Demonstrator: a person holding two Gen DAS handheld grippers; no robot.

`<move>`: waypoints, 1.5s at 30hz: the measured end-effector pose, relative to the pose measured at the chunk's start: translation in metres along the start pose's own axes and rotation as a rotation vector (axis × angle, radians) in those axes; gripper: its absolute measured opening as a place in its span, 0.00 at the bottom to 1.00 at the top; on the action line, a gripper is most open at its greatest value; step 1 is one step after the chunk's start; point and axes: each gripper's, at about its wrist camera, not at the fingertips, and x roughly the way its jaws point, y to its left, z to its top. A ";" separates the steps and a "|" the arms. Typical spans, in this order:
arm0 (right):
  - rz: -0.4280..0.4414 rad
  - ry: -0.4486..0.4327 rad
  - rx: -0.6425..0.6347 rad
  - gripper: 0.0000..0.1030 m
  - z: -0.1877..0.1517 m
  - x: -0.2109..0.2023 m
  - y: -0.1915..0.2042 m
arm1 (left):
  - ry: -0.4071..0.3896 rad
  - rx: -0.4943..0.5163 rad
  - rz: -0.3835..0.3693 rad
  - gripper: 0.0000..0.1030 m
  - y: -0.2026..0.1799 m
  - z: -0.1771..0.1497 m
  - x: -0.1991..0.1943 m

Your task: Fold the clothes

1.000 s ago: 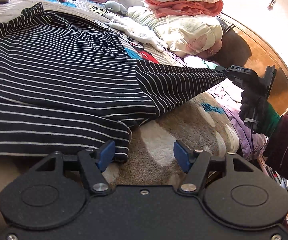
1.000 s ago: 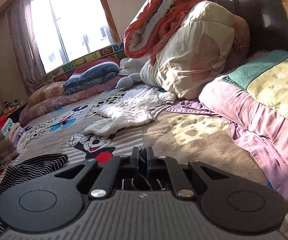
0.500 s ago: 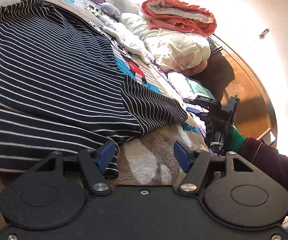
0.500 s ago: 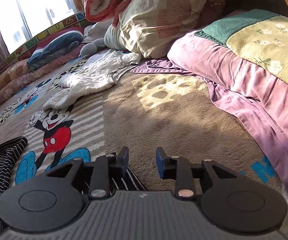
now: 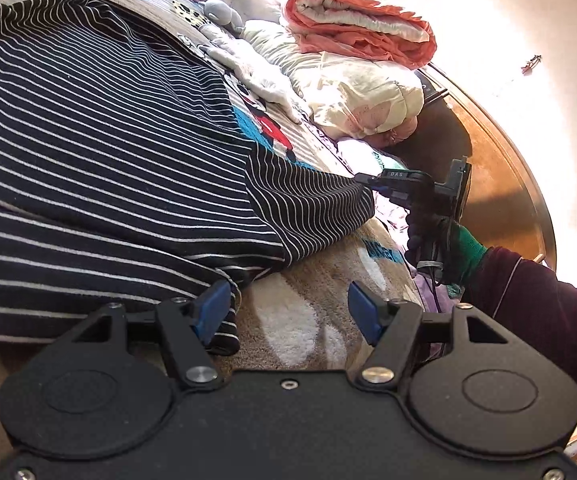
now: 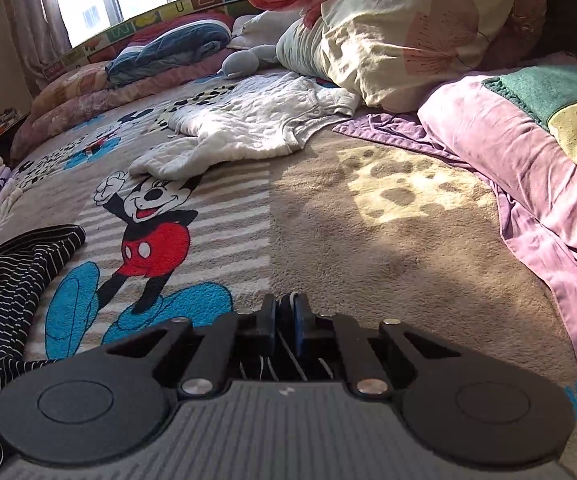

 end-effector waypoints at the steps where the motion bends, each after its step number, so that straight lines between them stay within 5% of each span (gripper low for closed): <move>1: -0.004 -0.023 0.014 0.09 0.004 -0.002 -0.001 | 0.002 -0.001 0.000 0.63 0.000 0.000 0.001; 8: -0.107 0.002 -0.001 0.11 0.011 0.010 -0.005 | 0.003 -0.003 -0.011 0.63 0.000 0.001 0.001; 18: 0.061 -0.105 0.033 0.26 -0.036 -0.053 0.043 | 0.006 0.012 -0.036 0.63 -0.005 -0.001 -0.001; 23: 0.180 -0.005 -0.130 0.27 -0.072 -0.060 0.105 | 0.005 0.022 -0.049 0.63 -0.008 -0.003 -0.003; 34: 0.051 0.044 -0.176 0.35 -0.093 -0.068 0.140 | -0.019 0.050 -0.064 0.63 -0.017 -0.004 -0.010; 37: 0.067 0.047 -0.197 0.35 -0.099 -0.074 0.156 | -0.061 0.066 -0.014 0.63 -0.018 -0.003 -0.017; 41: 0.140 0.018 -0.033 0.36 -0.111 -0.088 0.161 | -0.176 0.065 0.095 0.63 -0.015 0.005 -0.040; 45: 0.209 0.008 0.265 0.41 -0.140 -0.096 0.148 | -0.278 -0.096 0.226 0.63 0.011 0.013 -0.071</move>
